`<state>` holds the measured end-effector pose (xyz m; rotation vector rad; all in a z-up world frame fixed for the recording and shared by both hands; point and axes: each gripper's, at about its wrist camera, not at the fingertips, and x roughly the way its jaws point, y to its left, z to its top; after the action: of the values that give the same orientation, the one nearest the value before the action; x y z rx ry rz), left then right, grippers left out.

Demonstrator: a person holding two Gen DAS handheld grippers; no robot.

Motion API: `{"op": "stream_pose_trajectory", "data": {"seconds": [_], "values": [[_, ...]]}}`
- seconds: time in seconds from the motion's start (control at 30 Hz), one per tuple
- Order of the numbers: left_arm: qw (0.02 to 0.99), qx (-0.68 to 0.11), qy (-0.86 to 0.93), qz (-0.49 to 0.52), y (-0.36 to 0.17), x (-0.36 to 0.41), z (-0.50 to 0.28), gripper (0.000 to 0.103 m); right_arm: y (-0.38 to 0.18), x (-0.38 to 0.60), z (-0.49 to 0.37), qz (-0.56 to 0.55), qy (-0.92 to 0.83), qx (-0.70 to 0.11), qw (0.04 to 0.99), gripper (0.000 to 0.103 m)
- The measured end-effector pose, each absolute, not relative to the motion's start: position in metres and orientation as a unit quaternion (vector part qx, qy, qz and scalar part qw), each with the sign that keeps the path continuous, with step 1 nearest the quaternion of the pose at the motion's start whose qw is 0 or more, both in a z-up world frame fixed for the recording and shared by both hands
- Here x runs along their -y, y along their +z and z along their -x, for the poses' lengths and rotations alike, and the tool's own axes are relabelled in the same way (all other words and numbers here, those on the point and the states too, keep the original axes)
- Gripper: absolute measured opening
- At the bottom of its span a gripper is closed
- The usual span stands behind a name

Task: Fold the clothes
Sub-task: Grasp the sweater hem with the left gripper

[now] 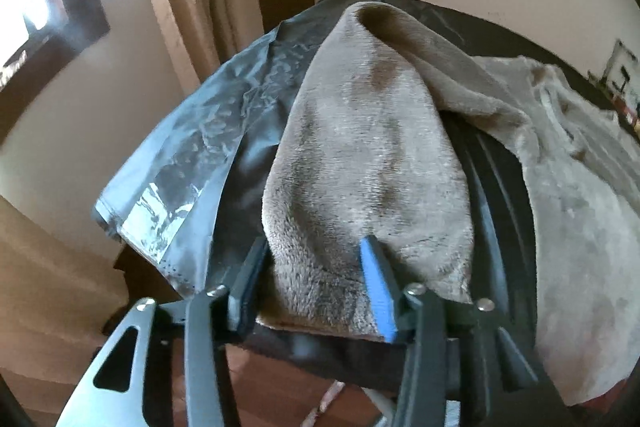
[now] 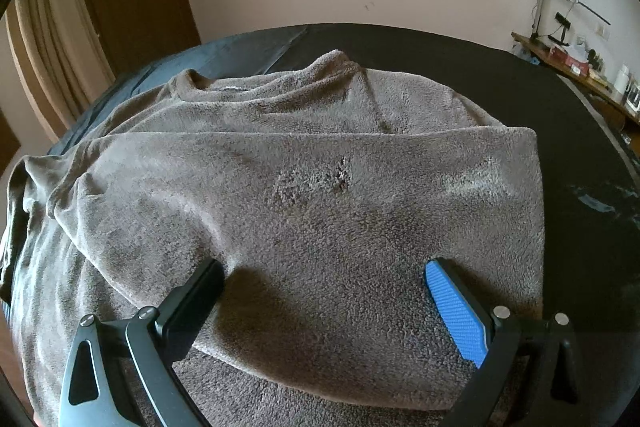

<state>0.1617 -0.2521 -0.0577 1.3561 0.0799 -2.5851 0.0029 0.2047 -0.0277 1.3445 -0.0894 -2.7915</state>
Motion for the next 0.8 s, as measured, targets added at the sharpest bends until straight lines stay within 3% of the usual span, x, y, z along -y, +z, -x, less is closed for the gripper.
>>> {"op": "stream_pose_trajectory", "data": {"seconds": [0.2,0.6,0.8], "values": [[0.119,-0.041,-0.878,-0.462,-0.053,0.246,-0.16,0.019,-0.028,-0.205,-0.003,-0.432,-0.901,0.031,0.018,0.102],[0.145,-0.088,-0.879,-0.446,-0.05,0.257,-0.148,0.018,-0.027,-0.207,-0.003,-0.43,-0.902,0.036,0.021,0.102],[0.253,-0.092,-0.878,-0.395,-0.001,0.31,-0.143,0.015,-0.027,-0.206,-0.003,-0.43,-0.902,0.036,0.02,0.102]]}}
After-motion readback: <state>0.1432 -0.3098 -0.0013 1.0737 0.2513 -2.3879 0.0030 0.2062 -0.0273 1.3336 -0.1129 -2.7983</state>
